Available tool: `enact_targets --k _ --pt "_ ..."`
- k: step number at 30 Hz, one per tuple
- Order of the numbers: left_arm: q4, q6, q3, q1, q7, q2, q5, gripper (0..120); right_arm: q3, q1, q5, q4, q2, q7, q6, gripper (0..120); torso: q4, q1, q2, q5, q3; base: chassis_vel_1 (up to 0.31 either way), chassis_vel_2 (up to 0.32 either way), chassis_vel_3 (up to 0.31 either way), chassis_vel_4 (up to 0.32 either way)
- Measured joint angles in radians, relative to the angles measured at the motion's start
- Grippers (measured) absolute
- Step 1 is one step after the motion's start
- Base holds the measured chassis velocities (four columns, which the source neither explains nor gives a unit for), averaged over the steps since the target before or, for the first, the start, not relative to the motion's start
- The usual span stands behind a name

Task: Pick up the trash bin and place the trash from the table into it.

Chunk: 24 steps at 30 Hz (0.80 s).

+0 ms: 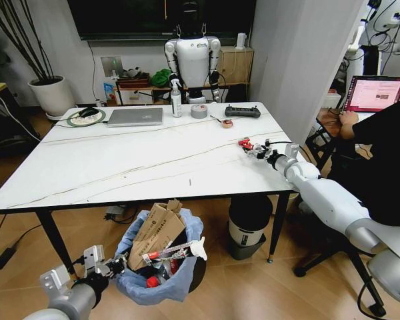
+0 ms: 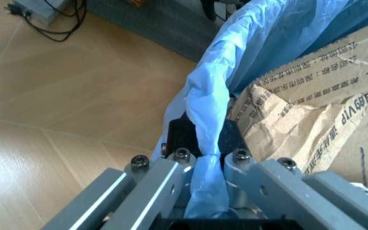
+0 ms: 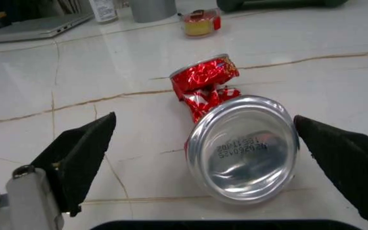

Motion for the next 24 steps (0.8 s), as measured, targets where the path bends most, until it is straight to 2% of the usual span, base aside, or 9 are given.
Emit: enact_targets --k 2,4,9,10,11,13,14,24 --pt "0.001 0.0 0.0 0.0 0.0 0.0 0.0 0 0.0 0.003 0.0 -0.011 0.009 -0.009 0.004 96 0.0001 0.0 0.0 0.0001 0.0 0.0 0.0 0.0 0.0" --pt "0.003 0.0 0.0 -0.001 0.0 0.0 -0.001 0 0.0 0.004 -0.001 -0.022 0.017 -0.017 0.009 86 0.0002 0.0 0.0 0.0001 0.0 0.0 0.0 0.0 0.0" --pt "0.004 0.0 -0.001 -0.003 0.0 0.001 -0.002 0 0.0 0.005 -0.002 -0.026 0.018 -0.021 0.012 74 0.0001 0.0 0.0 0.0001 0.0 0.0 0.0 0.0 0.0" --pt "0.007 0.0 0.0 -0.006 0.001 0.001 -0.002 0 0.0 0.005 -0.003 -0.026 0.017 -0.023 0.012 64 0.0001 0.0 0.0 0.0002 0.0 0.0 0.0 0.0 0.0" --pt "0.008 -0.001 0.001 -0.007 0.001 0.001 -0.002 0 0.0 0.005 -0.003 -0.026 0.016 -0.023 0.012 59 0.0001 0.0 0.0 0.0001 0.0 0.0 0.0 0.0 0.0" --pt "0.009 -0.001 0.002 -0.008 0.001 0.001 -0.003 0 0.0 0.005 -0.003 -0.027 0.015 -0.024 0.012 57 0.0001 0.0 0.0 0.0001 0.0 0.0 0.0 0.0 0.0" --pt "0.01 -0.001 0.003 -0.01 0.001 0.001 -0.003 0 -0.001 0.005 -0.003 -0.027 0.015 -0.024 0.012 52 0.0 0.0 0.0 0.0001 0.0 0.0 0.0 0.0 0.0" --pt "0.017 -0.001 0.005 -0.02 0.001 0.003 -0.009 0 -0.004 -0.005 -0.025 -0.025 0.014 -0.035 0.017 50 0.0 0.0 0.0 -0.0002 0.0 0.0 0.0 0.0 0.0"
